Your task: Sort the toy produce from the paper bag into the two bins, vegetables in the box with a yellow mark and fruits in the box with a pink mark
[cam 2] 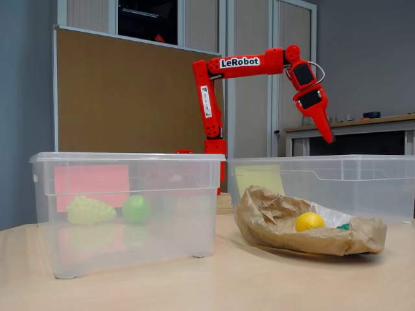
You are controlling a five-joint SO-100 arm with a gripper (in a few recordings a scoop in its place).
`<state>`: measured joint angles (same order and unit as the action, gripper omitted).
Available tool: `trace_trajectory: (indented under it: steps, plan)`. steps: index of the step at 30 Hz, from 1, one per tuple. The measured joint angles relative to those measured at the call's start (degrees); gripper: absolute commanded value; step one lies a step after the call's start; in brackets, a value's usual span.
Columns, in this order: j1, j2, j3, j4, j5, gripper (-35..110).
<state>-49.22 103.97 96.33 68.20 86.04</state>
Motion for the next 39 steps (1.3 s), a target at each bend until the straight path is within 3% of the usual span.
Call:
trace_trajectory:
  steps: [4,6,11,14,17,22,25,31,39]
  plan:
    - [8.09,0.09,0.09,-8.09,-26.54,22]
    - [13.01,0.62,1.85,-11.07,-35.07,25]
    - [28.12,0.88,6.42,-13.18,-37.00,31]
    - [37.97,-1.76,6.42,-13.27,-30.32,31]
    - [44.12,-6.42,6.33,-10.02,-16.61,34]
    - [44.21,-10.90,7.12,-6.15,13.62,33]
    - [41.75,-12.83,7.91,-8.35,25.84,33]
    - [38.58,-18.72,6.86,-14.50,36.74,33]
    - [38.06,-31.11,0.09,-20.30,40.34,33]
